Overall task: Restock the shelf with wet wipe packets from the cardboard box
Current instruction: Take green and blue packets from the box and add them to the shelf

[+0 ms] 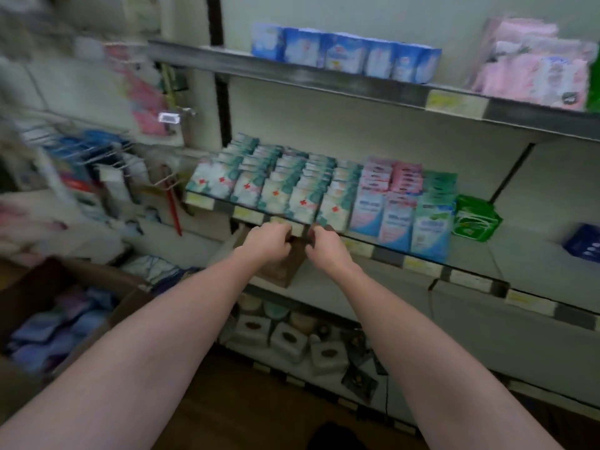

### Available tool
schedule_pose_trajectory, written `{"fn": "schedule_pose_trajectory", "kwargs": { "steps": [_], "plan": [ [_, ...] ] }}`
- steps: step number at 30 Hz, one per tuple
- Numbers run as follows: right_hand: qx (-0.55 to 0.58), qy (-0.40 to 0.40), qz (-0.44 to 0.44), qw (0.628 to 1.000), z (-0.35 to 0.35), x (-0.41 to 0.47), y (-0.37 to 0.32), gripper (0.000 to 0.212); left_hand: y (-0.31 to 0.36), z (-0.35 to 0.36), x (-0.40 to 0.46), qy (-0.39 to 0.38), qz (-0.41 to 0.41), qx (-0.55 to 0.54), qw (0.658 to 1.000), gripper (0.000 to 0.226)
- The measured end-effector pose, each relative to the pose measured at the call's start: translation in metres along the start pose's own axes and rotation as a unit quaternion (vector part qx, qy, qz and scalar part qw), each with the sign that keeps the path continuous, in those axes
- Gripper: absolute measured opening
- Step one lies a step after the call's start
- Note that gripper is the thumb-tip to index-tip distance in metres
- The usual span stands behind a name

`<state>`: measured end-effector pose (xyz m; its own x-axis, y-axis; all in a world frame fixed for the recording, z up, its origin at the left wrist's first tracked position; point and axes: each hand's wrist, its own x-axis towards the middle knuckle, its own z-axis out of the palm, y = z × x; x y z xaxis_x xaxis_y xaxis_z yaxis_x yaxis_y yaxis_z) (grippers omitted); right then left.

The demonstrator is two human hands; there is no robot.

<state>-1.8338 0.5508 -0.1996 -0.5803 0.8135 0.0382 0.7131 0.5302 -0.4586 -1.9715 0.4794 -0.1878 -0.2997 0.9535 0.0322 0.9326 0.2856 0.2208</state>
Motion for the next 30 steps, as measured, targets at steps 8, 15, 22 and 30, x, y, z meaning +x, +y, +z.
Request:
{"fn": "schedule_pose_trajectory", "kwargs": {
  "steps": [8,15,22,30],
  "plan": [
    [-0.070,-0.145,-0.152,0.975,0.135,-0.009,-0.126,0.036,-0.167,0.035,-0.106,-0.005,-0.187,-0.082,0.979,0.020],
    [-0.089,-0.240,-0.256,0.932,0.258,0.001,-0.255,0.047,-0.309,0.056,-0.192,-0.014,-0.345,-0.099,0.933,0.020],
    [-0.048,-0.335,-0.294,0.894,0.372,0.021,-0.363,0.036,-0.432,0.067,-0.238,-0.057,-0.439,-0.063,0.894,0.023],
    [-0.038,-0.404,-0.233,0.884,0.454,0.071,-0.424,0.038,-0.531,0.068,-0.227,-0.132,-0.462,-0.075,0.874,0.018]
  ]
}}
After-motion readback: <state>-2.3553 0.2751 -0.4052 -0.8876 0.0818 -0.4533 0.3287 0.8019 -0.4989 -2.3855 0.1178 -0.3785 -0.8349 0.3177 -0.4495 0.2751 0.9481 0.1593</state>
